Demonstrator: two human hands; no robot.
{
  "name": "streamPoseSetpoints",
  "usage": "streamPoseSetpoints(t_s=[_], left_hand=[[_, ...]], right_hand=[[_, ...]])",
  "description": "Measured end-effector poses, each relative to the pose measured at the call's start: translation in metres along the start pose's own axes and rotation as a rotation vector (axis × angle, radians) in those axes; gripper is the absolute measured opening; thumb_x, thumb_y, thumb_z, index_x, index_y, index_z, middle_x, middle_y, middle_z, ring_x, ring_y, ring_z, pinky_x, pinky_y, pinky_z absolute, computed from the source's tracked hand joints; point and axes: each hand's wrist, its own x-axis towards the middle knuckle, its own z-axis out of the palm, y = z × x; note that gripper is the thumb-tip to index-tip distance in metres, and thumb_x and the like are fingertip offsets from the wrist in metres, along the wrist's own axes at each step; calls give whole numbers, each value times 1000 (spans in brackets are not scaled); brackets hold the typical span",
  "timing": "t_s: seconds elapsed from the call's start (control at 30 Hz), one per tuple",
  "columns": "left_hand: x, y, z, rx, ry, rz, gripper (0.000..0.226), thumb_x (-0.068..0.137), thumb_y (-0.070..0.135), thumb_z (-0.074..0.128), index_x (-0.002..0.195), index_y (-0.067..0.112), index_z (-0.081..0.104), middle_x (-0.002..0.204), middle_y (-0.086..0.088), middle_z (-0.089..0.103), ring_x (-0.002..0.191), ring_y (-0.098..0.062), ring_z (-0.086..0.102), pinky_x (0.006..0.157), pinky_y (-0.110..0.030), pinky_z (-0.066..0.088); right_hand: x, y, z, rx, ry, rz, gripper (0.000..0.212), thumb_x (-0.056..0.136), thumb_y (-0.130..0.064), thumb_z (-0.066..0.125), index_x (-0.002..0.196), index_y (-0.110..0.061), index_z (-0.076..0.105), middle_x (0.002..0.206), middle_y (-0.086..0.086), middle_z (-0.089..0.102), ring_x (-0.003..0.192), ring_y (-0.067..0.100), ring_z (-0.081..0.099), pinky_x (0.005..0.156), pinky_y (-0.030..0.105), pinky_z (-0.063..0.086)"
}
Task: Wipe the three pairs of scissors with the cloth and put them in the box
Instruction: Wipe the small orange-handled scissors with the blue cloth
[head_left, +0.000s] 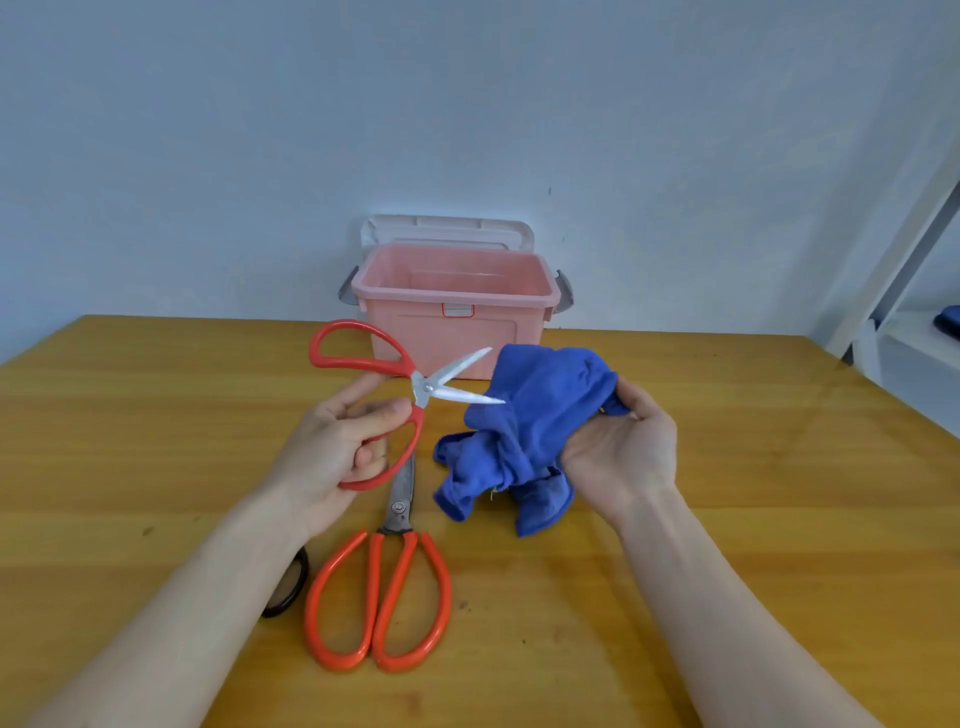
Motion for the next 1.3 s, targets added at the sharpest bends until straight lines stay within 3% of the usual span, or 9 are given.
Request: streamPoseSetpoints(t_s=[0.1, 0.17, 0.3, 0.37, 0.53, 0.7, 0.87, 1.13, 1.3], left_hand=[[2, 2, -5, -7, 31, 25, 42, 78, -1, 64, 116, 18, 61, 83, -2, 66, 36, -3, 30, 33, -15, 19], [3, 2, -6, 10, 49, 23, 32, 86, -6, 58, 111, 14, 61, 92, -6, 66, 38, -5, 34, 34, -16, 23], [3, -4, -2, 5, -8, 41, 37, 89, -11, 50, 102, 20, 67, 91, -9, 67, 43, -10, 40, 37, -18, 31], [1, -5, 0, 9, -41, 57, 41, 88, -14, 48, 101, 21, 67, 89, -9, 67, 43, -11, 40, 38, -19, 33], [-1, -4, 2, -88, -148, 68, 27, 75, 1, 57, 94, 20, 62, 92, -9, 64, 57, -17, 50, 49, -22, 42], [-1, -6, -5, -217, -231, 10, 32, 69, 44, 72, 80, 16, 60, 97, -10, 64, 84, -28, 61, 82, -39, 45], [0, -7, 0, -142, -98, 72, 37, 89, 44, 52, 65, 16, 54, 88, -6, 61, 73, -21, 53, 73, -34, 42], [-7, -10, 12, -9, -112, 142, 49, 89, 40, 41, 51, 11, 47, 84, -12, 59, 62, -23, 44, 64, -36, 35], [-12, -10, 13, -96, -145, 131, 52, 81, 42, 39, 43, 7, 47, 77, -12, 57, 57, -23, 44, 61, -33, 37]], right_hand=[[-3, -9, 3, -197, 130, -193, 24, 94, -15, 50, 70, -19, 47, 75, -3, 54, 81, 14, 58, 85, 26, 46], [-2, -8, 3, -611, 288, -322, 23, 97, -18, 50, 75, -17, 57, 69, -4, 59, 70, 12, 60, 66, 27, 47], [1, 4, -7, -1419, 331, -232, 23, 98, -23, 53, 83, -8, 62, 77, 2, 63, 72, 12, 61, 63, 23, 47], [1, 8, -10, -1612, 295, -198, 32, 99, -29, 54, 78, -5, 57, 71, 2, 60, 66, 12, 58, 58, 24, 44], [-3, 7, -5, -1600, 277, -218, 47, 102, -39, 42, 78, -6, 63, 70, -1, 61, 69, 8, 58, 61, 25, 40], [0, 1, -9, -1707, 296, -641, 57, 102, -35, 49, 47, -22, 37, 55, -9, 40, 75, 19, 47, 72, 31, 37], [-6, 2, -3, -1741, 228, -581, 50, 95, -35, 62, 52, -15, 46, 44, -9, 43, 42, 4, 47, 44, 17, 32], [-14, 28, 0, -1764, 88, -641, 22, 96, -20, 59, 74, -19, 60, 69, -7, 68, 65, 4, 64, 57, 20, 49], [-14, 23, 4, -1713, 163, -662, 53, 98, -34, 56, 50, -14, 50, 43, -7, 50, 42, 8, 47, 46, 19, 34]])
